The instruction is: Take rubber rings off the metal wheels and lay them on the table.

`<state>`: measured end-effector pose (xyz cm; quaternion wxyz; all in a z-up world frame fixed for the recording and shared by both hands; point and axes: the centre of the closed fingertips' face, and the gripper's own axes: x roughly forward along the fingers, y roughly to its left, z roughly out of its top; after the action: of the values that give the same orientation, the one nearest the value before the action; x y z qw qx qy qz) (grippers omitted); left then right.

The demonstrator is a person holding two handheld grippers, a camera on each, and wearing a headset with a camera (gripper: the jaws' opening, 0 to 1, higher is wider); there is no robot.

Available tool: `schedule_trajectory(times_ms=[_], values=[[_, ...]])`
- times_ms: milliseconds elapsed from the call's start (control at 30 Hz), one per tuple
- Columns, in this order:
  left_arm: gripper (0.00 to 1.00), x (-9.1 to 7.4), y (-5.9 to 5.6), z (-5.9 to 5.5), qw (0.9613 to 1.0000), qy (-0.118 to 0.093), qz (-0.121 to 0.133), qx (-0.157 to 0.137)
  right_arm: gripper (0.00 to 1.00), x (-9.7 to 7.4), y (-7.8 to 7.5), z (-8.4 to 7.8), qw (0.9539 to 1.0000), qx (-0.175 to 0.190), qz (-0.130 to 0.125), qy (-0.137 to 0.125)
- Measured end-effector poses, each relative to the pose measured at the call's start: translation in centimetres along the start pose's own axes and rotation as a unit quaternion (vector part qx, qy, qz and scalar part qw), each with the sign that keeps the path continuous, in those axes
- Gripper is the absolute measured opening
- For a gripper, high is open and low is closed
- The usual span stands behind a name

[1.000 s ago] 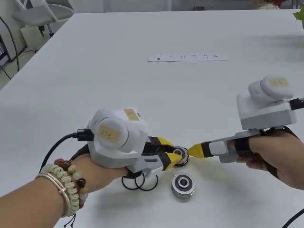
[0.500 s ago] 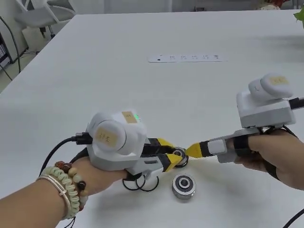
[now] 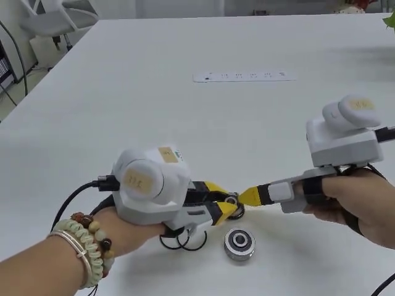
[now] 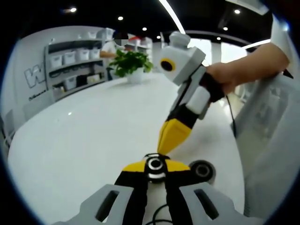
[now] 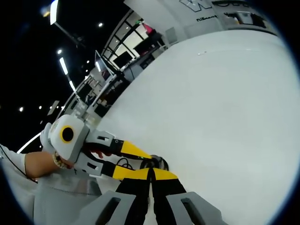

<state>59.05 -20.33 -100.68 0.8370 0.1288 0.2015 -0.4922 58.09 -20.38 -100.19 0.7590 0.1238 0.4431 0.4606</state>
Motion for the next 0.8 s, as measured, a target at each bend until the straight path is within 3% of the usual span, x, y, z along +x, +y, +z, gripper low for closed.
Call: schedule_trajectory(times_ms=[333, 500, 800], values=[[0.14, 0.1, 0.0, 0.0, 1.0000, 0.000, 0.001, 0.001, 0.00, 0.1, 0.0, 0.1, 0.9999, 0.003, 0.009, -0.004], [0.14, 0.1, 0.1, 0.0, 1.0000, 0.000, 0.002, 0.000, 0.00, 0.1, 0.8, 0.9, 0.9995, 0.000, 0.024, -0.022], [0.14, 0.0, 0.0, 0.0, 1.0000, 0.002, 0.003, -0.008, 0.00, 0.1, -0.3, 0.3, 1.0000, 0.001, 0.001, -0.010]])
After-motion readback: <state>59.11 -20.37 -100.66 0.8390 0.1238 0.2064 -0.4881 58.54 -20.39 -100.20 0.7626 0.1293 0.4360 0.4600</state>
